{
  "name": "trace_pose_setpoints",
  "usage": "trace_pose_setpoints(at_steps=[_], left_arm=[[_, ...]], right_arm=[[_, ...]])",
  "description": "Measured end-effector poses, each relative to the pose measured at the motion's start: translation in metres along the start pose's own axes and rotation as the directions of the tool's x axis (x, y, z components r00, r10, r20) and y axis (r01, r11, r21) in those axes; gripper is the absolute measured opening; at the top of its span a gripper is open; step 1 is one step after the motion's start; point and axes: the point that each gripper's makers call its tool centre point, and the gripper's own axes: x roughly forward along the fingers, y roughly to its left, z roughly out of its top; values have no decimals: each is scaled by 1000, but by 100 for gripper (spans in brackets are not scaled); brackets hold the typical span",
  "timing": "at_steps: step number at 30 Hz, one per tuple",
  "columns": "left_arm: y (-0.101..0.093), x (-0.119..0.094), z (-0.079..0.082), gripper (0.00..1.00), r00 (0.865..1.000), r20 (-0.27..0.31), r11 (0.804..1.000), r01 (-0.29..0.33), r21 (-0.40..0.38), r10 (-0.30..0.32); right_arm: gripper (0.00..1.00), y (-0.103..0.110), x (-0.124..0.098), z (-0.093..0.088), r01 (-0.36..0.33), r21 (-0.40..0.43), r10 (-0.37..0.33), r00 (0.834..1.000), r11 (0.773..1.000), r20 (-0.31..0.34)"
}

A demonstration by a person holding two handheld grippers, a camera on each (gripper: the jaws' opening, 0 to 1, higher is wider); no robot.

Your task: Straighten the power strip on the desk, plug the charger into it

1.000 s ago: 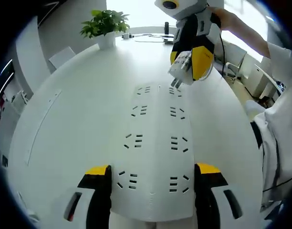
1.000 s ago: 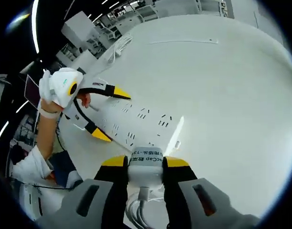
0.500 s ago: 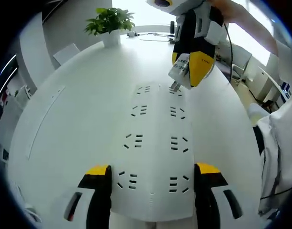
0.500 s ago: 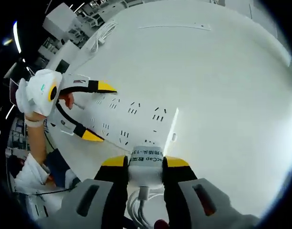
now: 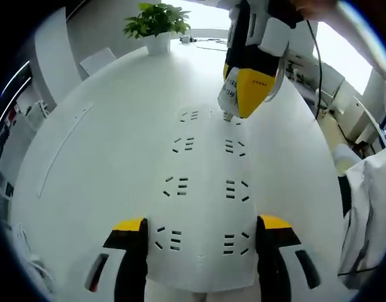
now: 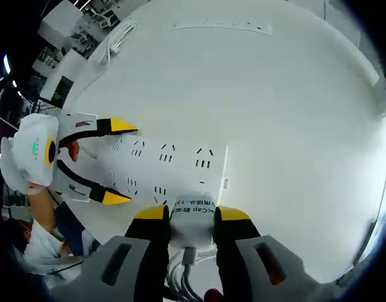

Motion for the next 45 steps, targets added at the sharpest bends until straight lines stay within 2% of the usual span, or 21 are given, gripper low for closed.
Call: trace_pose_setpoints(at_steps=[5, 10, 11, 12, 13, 16, 18, 19, 21, 22, 23, 25, 27, 29, 30, 32, 34, 39, 42, 45], left_arm=[[-1, -1, -1, 70, 1000, 11, 1000, -12, -5, 12], [-2, -1, 0, 69, 1000, -4, 1000, -25, -10, 25], [-3, -1, 1, 69, 1000, 0, 999, -30, -12, 30], [-4, -2, 0, 69, 1000, -2, 999, -29, -16, 29], [-4, -3, 0, 69, 999, 8, 999, -34, -20, 34], [-4, -2, 2, 69, 999, 16, 999, -37, -23, 37], [-4, -2, 3, 69, 999, 13, 999, -36, -28, 36], [-4, -1, 3, 69, 999, 12, 999, -36, -29, 36], [-4, -1, 4, 69, 999, 10, 999, -36, -34, 36], [-4, -1, 4, 69, 999, 10, 999, -36, -35, 37], [-4, -1, 5, 69, 999, 11, 999, -37, -35, 37], [-4, -1, 6, 69, 999, 12, 999, -37, -37, 37], [-4, -1, 7, 69, 999, 10, 999, -37, -38, 38], [-3, 0, 7, 69, 999, 10, 999, -38, -39, 38], [-3, 0, 7, 69, 999, 12, 999, -38, -39, 38], [-3, 0, 8, 69, 999, 16, 998, -39, -40, 39], [-2, 0, 8, 69, 999, 17, 998, -39, -40, 39], [-1, 0, 8, 69, 999, 15, 999, -39, -37, 39], [0, 0, 7, 69, 999, 14, 999, -39, -37, 39], [1, 0, 7, 69, 999, 15, 998, -42, -37, 42]], right_arm=[[26, 1, 1, -1, 66, -40, -66, 998, 997, 7], [26, 0, 2, 5, 118, -38, -118, 993, 992, 11], [26, -6, 9, 16, 161, -82, -155, 985, 984, 74], [26, -6, 6, 16, 130, 86, -132, 991, 988, 13], [26, -8, 4, 14, 135, -20, -135, 991, 991, 14], [26, -10, 4, 13, 90, 15, -91, 996, 996, 25], [26, -8, 6, 14, 97, 6, -97, 995, 995, 30], [26, -7, 6, 12, 114, -5, -114, 991, 993, 70], [27, -2, 4, 2, 122, -50, -118, 990, 991, 80], [27, -1, 3, 1, 122, -42, -118, 990, 992, 80], [28, 4, 2, -7, 81, -20, -80, 996, 997, 35], [29, 3, 2, -6, 69, -50, -65, 995, 996, 73], [29, 2, 2, -6, 57, -41, -53, 995, 998, 80], [29, 1, -2, -1, 61, -69, -54, 994, 996, 95], [29, -1, -6, 3, 84, -111, -72, 992, 990, 107], [28, -10, -10, 17, 82, -168, -64, 992, 982, 108], [27, -11, -17, 18, 92, -124, -74, 987, 988, 140], [25, -10, -20, 12, 80, -99, -65, 987, 992, 148], [24, -9, -19, 13, 70, -82, -61, 992, 994, 112], [22, -8, -18, 15, 72, -104, -64, 995, 992, 79]])
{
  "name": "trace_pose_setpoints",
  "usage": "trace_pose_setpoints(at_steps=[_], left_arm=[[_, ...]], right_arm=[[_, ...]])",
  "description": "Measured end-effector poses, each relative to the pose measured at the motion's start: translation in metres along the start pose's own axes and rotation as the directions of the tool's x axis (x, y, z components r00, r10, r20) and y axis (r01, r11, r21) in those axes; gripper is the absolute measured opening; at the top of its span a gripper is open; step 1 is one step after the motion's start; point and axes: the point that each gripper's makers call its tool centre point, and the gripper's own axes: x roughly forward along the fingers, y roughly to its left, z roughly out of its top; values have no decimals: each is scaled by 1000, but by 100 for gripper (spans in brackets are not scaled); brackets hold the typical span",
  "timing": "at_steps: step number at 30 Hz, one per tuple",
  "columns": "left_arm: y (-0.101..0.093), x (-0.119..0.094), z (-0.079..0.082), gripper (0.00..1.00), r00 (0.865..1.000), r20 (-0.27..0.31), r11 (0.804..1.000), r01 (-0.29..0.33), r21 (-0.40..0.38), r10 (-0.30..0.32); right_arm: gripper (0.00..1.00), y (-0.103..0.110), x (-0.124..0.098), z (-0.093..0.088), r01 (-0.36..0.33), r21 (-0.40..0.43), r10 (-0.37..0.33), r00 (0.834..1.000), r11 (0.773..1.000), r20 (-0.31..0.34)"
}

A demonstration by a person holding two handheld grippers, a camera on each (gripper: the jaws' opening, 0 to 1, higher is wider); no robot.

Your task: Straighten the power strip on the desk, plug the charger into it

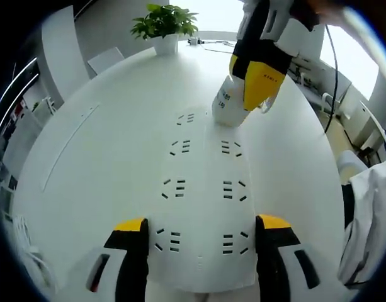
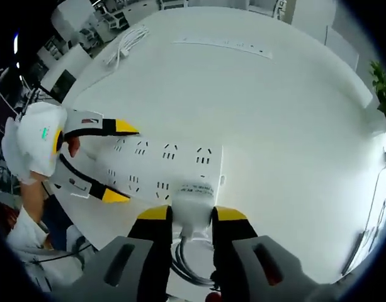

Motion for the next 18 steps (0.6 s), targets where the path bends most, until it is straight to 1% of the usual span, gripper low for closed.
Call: trace_pose_setpoints(at_steps=[1, 3, 5, 6, 8, 12, 13, 14, 15, 16, 17, 18], left_arm=[[0, 0, 0, 69, 1000, -2, 1000, -2, -1, 2], [0, 0, 0, 68, 1000, -4, 1000, -3, 1, 3], [1, 1, 0, 68, 1000, -4, 1000, -3, 2, 3], [1, 1, 0, 68, 1000, -3, 1000, -5, 1, 5], [2, 1, 1, 68, 1000, -2, 1000, -8, -4, 8], [2, 1, 1, 68, 1000, -3, 1000, -9, -4, 9], [2, 2, 1, 68, 1000, -1, 1000, -15, -8, 15], [2, 2, 1, 68, 1000, 0, 1000, -16, -7, 16], [2, 2, 2, 68, 1000, 2, 1000, -20, -10, 20], [4, 2, 3, 68, 1000, -2, 1000, -26, -16, 26], [4, 3, 3, 68, 1000, -4, 999, -30, -22, 30], [4, 3, 3, 68, 1000, -5, 999, -31, -23, 31]], right_arm=[[22, -1, 1, 3, -2, -6, 2, 1000, 1000, -10], [22, -1, 2, 5, -12, 15, 13, 999, 1000, -30], [22, 0, 4, 6, -16, 6, 17, 999, 1000, -43], [22, 0, 6, 5, -5, -8, 5, 998, 1000, -64], [21, 3, 7, 3, 26, -32, -29, 997, 999, -77], [21, 3, 8, 1, 35, -47, -39, 995, 998, -96], [21, 2, 11, 0, 43, -67, -49, 994, 997, -100], [20, 2, 11, 1, 41, -63, -47, 994, 997, -96], [20, 0, 11, 5, 43, -56, -48, 994, 997, -94], [20, -2, 14, 15, 57, -83, -66, 991, 995, -113], [20, -3, 14, 18, 62, -101, -75, 989, 993, -126], [20, -5, 15, 23, 61, -84, -72, 989, 995, -127]])
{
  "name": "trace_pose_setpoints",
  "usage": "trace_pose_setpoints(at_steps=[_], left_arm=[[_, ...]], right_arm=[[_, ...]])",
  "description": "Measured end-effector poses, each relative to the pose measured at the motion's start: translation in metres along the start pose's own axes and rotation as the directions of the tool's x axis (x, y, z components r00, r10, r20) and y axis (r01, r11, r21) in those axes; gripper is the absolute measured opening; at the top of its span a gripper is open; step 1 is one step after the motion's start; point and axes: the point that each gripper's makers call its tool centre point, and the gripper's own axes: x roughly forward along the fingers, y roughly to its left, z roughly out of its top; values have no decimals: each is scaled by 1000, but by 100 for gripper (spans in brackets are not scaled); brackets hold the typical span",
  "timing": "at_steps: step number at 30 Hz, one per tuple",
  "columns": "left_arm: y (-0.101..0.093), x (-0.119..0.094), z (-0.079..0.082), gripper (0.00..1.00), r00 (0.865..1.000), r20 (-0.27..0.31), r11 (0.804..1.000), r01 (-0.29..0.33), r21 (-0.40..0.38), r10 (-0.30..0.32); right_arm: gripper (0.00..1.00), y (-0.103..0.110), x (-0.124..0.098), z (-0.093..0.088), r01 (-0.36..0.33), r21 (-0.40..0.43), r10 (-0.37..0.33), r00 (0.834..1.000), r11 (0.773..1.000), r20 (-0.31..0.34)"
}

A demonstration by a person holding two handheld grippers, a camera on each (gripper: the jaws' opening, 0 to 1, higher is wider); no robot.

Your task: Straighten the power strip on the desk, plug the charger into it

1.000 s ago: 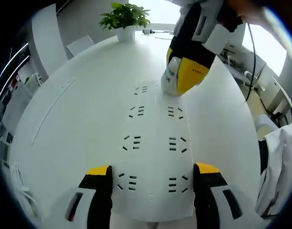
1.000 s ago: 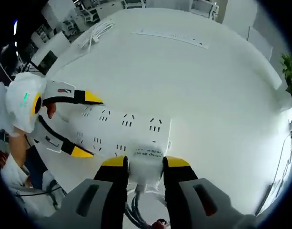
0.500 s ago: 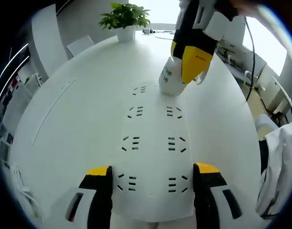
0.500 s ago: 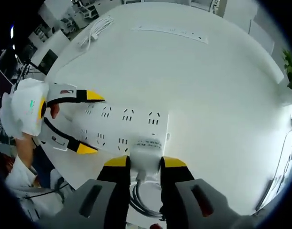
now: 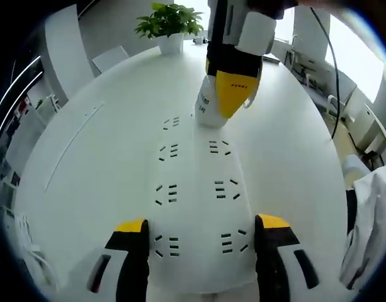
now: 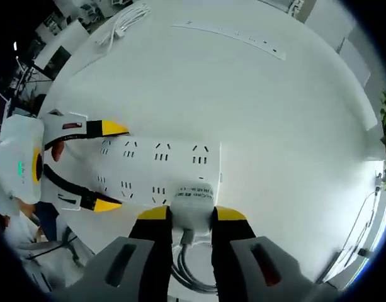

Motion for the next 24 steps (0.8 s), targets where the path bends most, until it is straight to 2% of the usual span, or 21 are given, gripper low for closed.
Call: trace_pose_setpoints(at_steps=[4, 5, 8, 16, 24], left_arm=[[0, 0, 0, 68, 1000, 4, 1000, -10, -15, 10], [1, 0, 1, 68, 1000, 5, 1000, -12, -18, 12], [1, 0, 1, 68, 1000, 3, 1000, -17, -26, 17], [2, 0, 0, 69, 1000, 0, 998, -27, -56, 27], [2, 1, 1, 69, 1000, 6, 997, -30, -69, 31]], right_arm=[[20, -1, 3, 6, 3, -29, -4, 1000, 1000, -28], [20, -3, 4, 7, 5, -9, -5, 1000, 1000, -26], [20, -7, 7, 5, 6, -17, -7, 999, 1000, -32], [23, -8, 12, 11, -14, -30, 15, 998, 999, 54], [24, -7, 13, 12, -11, -23, 13, 996, 1000, 85]])
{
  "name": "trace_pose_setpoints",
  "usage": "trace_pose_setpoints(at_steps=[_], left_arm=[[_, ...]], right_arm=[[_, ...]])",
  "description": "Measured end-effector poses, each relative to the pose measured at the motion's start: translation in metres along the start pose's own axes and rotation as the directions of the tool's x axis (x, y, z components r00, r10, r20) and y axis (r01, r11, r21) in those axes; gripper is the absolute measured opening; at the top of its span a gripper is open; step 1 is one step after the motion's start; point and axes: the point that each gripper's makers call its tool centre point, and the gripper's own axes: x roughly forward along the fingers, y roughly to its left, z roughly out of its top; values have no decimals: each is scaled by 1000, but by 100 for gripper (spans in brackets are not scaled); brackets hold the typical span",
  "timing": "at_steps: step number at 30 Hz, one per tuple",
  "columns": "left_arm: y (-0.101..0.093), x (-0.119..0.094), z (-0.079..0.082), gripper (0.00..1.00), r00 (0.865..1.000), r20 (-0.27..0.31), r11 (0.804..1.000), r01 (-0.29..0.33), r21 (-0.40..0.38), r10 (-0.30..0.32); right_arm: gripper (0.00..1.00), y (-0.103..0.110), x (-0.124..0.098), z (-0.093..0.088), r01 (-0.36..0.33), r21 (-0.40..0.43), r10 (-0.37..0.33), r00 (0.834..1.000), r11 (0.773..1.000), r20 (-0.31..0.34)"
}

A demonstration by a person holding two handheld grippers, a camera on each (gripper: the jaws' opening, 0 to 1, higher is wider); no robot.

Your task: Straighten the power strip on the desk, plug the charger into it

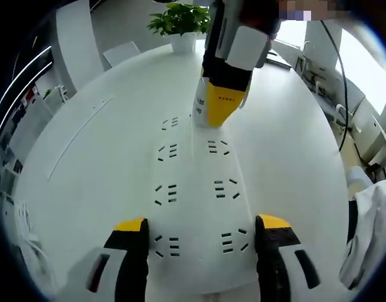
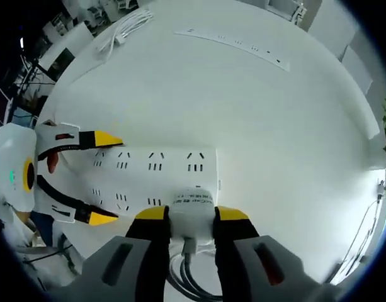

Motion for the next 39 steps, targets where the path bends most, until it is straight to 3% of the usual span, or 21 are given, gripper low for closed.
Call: trace_pose_setpoints(at_steps=[10, 22, 29, 39], left_arm=[[0, 2, 0, 70, 1000, 8, 1000, 8, -3, -8], [-4, 4, 2, 70, 999, 16, 998, 39, 39, -40], [-7, 5, 4, 71, 997, 14, 995, 73, 73, -74], [-13, 7, 8, 71, 993, 31, 984, 112, 135, -117]], right_arm=[[25, -1, -1, 1, 14, 13, -15, 997, 1000, 77], [25, -6, -2, -6, 15, 75, -21, 996, 997, 84], [25, -2, -6, -18, 4, 146, -26, 988, 989, 150], [26, 6, -11, -43, 5, 191, -35, 987, 982, 157]])
